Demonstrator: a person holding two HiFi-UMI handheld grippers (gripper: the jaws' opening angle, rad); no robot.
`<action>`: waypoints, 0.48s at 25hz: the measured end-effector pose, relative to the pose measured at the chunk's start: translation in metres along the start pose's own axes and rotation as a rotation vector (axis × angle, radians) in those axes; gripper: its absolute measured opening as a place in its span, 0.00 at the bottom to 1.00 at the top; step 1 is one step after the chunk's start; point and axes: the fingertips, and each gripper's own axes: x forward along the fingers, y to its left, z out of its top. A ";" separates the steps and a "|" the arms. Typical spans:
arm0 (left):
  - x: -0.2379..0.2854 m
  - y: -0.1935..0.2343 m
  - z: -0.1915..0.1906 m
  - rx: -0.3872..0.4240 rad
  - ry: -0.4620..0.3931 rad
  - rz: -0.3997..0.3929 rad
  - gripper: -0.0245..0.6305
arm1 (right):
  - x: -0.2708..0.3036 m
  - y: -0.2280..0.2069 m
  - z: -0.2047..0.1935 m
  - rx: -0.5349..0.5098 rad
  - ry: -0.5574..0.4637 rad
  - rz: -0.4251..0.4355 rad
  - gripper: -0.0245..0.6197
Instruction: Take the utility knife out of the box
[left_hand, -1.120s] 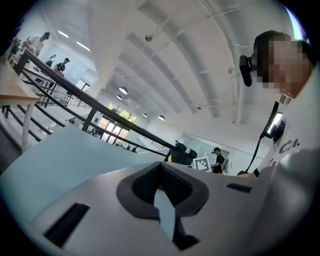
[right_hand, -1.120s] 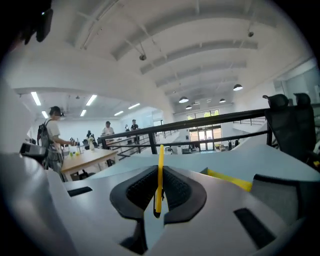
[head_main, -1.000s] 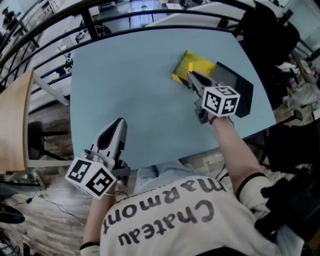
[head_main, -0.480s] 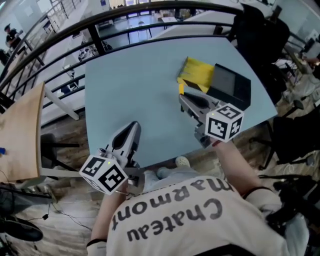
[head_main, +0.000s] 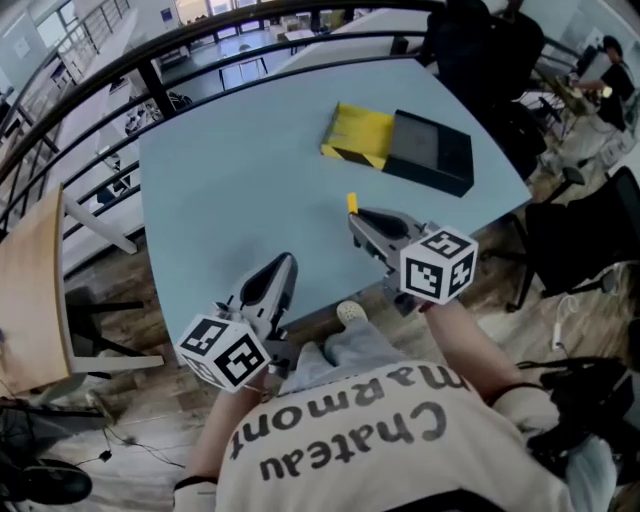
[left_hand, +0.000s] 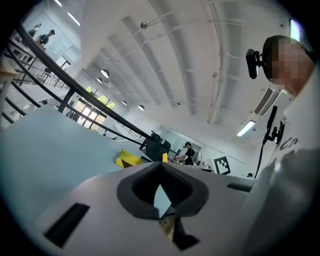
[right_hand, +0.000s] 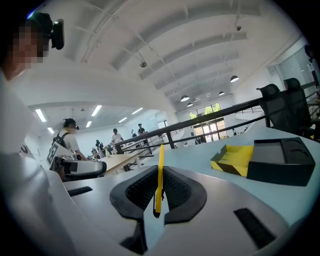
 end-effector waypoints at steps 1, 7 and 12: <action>0.005 -0.001 -0.006 -0.002 0.016 -0.006 0.04 | -0.003 -0.001 -0.004 0.003 0.005 -0.003 0.12; 0.031 -0.019 -0.022 0.004 0.064 -0.039 0.04 | -0.028 -0.018 -0.017 0.032 0.010 -0.043 0.12; 0.044 -0.045 -0.017 0.055 0.071 -0.043 0.04 | -0.049 -0.032 0.005 0.057 -0.066 -0.028 0.12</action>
